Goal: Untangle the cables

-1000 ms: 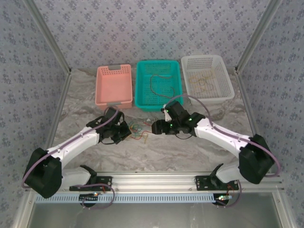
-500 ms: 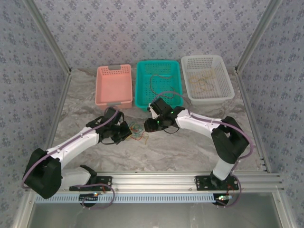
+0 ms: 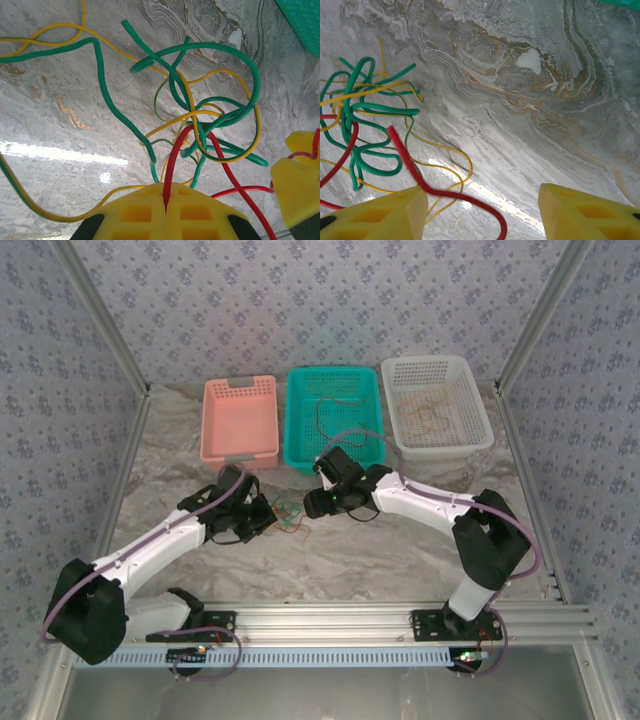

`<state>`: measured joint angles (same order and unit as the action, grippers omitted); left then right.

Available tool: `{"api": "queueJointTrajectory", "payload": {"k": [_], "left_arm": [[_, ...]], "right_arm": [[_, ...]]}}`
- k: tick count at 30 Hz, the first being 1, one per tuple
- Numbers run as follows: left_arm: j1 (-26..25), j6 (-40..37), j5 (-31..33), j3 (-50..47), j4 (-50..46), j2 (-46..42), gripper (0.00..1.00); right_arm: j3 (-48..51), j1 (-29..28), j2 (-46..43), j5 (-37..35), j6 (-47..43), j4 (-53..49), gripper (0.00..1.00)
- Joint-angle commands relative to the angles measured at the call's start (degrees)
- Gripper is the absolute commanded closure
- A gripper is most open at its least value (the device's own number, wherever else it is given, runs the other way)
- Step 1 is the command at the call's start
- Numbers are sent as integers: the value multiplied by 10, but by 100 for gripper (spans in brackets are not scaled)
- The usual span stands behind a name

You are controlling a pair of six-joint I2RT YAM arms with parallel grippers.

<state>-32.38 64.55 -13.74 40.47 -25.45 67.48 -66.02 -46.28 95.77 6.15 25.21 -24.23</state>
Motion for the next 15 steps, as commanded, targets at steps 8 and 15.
{"api": "queueJointTrajectory", "payload": {"k": [8, 15], "left_arm": [[-2, 0, -6, 1, -13, -21, 100], [18, 15, 17, -22, -47, -51, 100]], "right_arm": [[-5, 14, 33, 57, 9, 49, 65], [13, 39, -49, -77, 93, -23, 100]]}}
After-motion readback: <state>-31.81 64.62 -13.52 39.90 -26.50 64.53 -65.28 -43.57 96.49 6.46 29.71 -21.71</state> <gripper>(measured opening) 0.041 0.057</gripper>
